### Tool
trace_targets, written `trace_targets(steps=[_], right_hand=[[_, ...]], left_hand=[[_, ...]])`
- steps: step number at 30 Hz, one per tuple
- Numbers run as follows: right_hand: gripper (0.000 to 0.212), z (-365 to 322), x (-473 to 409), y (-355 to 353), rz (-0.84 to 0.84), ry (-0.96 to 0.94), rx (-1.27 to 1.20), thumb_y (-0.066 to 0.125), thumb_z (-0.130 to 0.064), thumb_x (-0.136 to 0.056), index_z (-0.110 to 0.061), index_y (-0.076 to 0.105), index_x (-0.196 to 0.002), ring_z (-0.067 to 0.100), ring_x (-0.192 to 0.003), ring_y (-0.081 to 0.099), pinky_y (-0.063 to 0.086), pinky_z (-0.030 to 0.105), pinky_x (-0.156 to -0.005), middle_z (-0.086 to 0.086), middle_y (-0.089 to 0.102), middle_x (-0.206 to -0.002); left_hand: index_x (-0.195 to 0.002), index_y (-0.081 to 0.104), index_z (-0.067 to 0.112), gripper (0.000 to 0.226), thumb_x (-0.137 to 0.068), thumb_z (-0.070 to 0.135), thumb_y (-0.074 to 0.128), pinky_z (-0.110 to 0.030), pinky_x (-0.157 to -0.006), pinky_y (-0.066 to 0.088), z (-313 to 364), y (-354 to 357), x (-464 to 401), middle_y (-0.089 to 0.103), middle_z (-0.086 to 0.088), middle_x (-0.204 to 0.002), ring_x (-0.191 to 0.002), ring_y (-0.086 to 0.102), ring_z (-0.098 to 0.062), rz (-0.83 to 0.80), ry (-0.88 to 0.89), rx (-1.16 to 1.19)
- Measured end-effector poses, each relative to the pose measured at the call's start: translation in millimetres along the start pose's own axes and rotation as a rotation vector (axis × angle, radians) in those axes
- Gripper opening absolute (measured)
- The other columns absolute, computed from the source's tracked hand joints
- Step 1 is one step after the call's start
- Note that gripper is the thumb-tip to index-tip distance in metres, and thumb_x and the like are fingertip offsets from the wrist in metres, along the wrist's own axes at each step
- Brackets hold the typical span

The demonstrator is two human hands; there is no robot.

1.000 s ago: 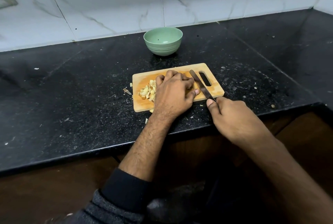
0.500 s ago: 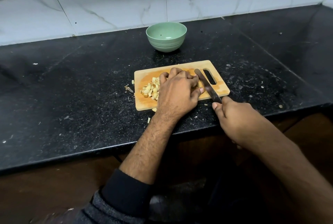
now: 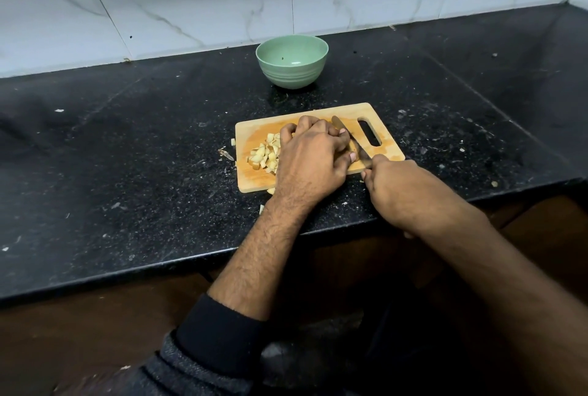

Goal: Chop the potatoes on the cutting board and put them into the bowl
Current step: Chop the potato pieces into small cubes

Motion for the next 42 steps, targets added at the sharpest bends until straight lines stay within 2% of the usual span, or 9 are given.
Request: trace_targets(steps=[2,8,12,15,19,24,27,36,42], right_hand=[[0.031,2.2,-0.3,-1.4,-0.017,0.001,-0.004,0.036,-0.032,-0.109,-0.014,0.046,-0.132,0.032,-0.087,0.062,0.060,0.047,-0.080,0.009,0.046,-0.090],[0.032,17.9,23.0,-1.7,-0.125,0.059,-0.034,0.031,-0.044,-0.109,-0.017,0.044,-0.120,0.027,-0.069,0.066,0.058,0.034,-0.046,0.013,0.055,-0.094],[0.029,27.1,34.6,-5.4,-0.171,0.047,-0.077,0.031,-0.044,-0.108,-0.018,0.044,-0.112,0.022,-0.053,0.063,0.048,0.026,-0.038,0.014,0.060,-0.091],[0.028,35.5,49.2,-13.4,-0.204,0.019,-0.131,0.031,-0.044,-0.108,-0.021,0.044,-0.117,0.017,-0.041,0.057,0.045,0.023,-0.035,0.013,0.061,-0.081],[0.032,43.8,65.9,-20.1,-0.195,0.022,-0.176,0.032,-0.049,-0.106,-0.022,0.048,-0.111,0.019,-0.041,0.059,0.053,0.028,-0.040,0.012,0.063,-0.072],[0.034,43.2,61.5,-17.7,-0.024,-0.013,-0.347,0.035,-0.050,-0.105,-0.022,0.049,-0.092,0.019,-0.036,0.058,0.050,0.029,-0.039,0.012,0.065,-0.062],[0.031,37.8,46.4,-11.3,0.025,-0.018,-0.344,0.034,-0.047,-0.107,-0.022,0.050,-0.098,0.017,-0.035,0.060,0.051,0.028,-0.039,0.009,0.064,-0.059],[0.037,29.4,25.9,0.9,0.009,-0.031,-0.239,0.029,-0.050,-0.107,-0.020,0.050,-0.105,0.022,-0.044,0.064,0.053,0.029,-0.040,0.010,0.063,-0.076],[0.030,24.4,17.7,6.2,0.034,-0.021,-0.115,0.026,-0.049,-0.108,-0.024,0.042,-0.103,0.028,-0.078,0.059,0.058,0.048,-0.077,0.006,0.052,-0.084]], left_hand=[[-0.119,0.071,0.032,0.035,-0.090,0.051,0.062,-0.045,-0.105,0.025,-0.3,0.6,0.7,0.062,0.008,-0.117,-0.120,0.044,-0.017,0.007,-0.007,0.005],[-0.121,0.071,0.034,0.035,-0.090,0.049,0.063,-0.043,-0.102,0.024,0.8,-1.4,0.5,0.063,0.010,-0.118,-0.118,0.044,-0.017,0.020,-0.021,0.029],[-0.124,0.069,0.034,0.040,-0.089,0.051,0.059,-0.044,-0.102,0.025,0.6,-1.5,2.5,0.064,0.011,-0.116,-0.117,0.045,-0.015,0.022,-0.042,0.050],[-0.124,0.068,0.033,0.042,-0.088,0.051,0.058,-0.042,-0.100,0.024,1.8,-2.7,3.0,0.064,0.012,-0.113,-0.115,0.046,-0.015,0.031,-0.043,0.065],[-0.117,0.062,0.029,0.042,-0.084,0.054,0.054,-0.042,-0.099,0.027,4.0,-2.0,3.3,0.064,0.013,-0.111,-0.111,0.047,-0.014,0.038,-0.027,0.020],[-0.114,0.060,0.031,0.040,-0.087,0.058,0.051,-0.043,-0.097,0.028,5.2,-0.7,1.8,0.062,0.013,-0.110,-0.112,0.049,-0.015,0.037,-0.021,-0.022],[-0.110,0.060,0.032,0.037,-0.087,0.058,0.051,-0.043,-0.096,0.028,5.2,-0.3,1.8,0.063,0.014,-0.109,-0.111,0.050,-0.015,0.035,-0.023,-0.022],[-0.104,0.060,0.031,0.033,-0.084,0.056,0.054,-0.043,-0.094,0.031,4.6,0.3,-1.0,0.063,0.014,-0.105,-0.107,0.050,-0.016,0.032,-0.042,-0.005],[-0.107,0.061,0.031,0.036,-0.081,0.056,0.054,-0.045,-0.095,0.033,7.2,-0.2,-2.5,0.062,0.015,-0.103,-0.105,0.050,-0.015,0.033,-0.063,0.011]])
Point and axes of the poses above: each hand's wrist, its own x-axis away from the middle knuckle, its own y-axis out of the palm, z = x × y, the point moved 1 cm from there along -x, towards the middle knuckle
